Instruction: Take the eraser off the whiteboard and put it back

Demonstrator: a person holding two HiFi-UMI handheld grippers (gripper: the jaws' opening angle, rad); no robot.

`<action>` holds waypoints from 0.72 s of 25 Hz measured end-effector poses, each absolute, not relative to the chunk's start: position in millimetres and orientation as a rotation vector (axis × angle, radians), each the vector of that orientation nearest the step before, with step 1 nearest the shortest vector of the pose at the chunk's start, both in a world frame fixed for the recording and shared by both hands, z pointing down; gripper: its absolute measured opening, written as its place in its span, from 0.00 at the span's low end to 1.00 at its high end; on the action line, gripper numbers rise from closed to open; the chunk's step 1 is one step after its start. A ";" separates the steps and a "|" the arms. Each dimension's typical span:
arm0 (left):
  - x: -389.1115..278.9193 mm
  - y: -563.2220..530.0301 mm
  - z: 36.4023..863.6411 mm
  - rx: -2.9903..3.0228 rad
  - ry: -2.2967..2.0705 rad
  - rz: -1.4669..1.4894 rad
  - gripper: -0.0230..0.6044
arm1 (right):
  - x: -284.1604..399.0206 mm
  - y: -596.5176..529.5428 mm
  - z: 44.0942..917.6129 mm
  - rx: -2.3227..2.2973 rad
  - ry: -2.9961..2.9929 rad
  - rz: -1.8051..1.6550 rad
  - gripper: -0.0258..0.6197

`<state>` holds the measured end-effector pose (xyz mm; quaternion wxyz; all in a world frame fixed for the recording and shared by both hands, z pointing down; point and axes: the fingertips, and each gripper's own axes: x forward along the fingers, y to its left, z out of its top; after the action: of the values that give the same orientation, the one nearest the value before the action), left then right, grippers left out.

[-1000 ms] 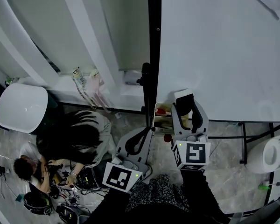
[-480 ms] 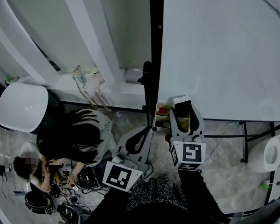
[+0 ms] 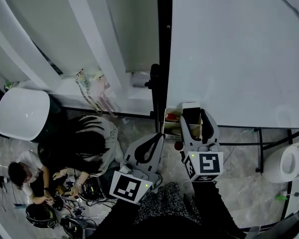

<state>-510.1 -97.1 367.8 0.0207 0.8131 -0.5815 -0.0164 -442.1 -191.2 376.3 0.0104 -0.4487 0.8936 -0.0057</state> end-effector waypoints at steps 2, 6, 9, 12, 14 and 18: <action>-507.9 -97.8 367.6 2.529 -1.801 -0.067 0.05 | -440.1 -189.8 371.8 -1.393 2.789 0.010 0.42; -504.5 -98.4 370.8 2.536 -1.791 -0.066 0.04 | -434.8 -180.6 358.7 -1.339 2.773 0.087 0.42; -499.4 -100.5 368.4 2.556 -1.778 -0.076 0.04 | -433.4 -167.7 346.0 -1.293 2.764 0.190 0.42; -493.3 -102.4 367.7 2.576 -1.762 -0.083 0.04 | -427.4 -163.0 346.5 -1.309 2.772 0.219 0.42; -489.1 -101.8 366.4 2.588 -1.749 -0.091 0.05 | -422.3 -159.4 345.9 -1.320 2.777 0.218 0.42; -477.4 -93.9 353.7 2.598 -1.746 -0.124 0.05 | -407.0 -143.3 335.5 -1.317 2.782 0.238 0.34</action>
<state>-477.4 -93.9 353.7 0.0045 0.8294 -0.5573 -0.0396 -407.0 -143.3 335.5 0.0271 -0.4264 0.9009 0.0770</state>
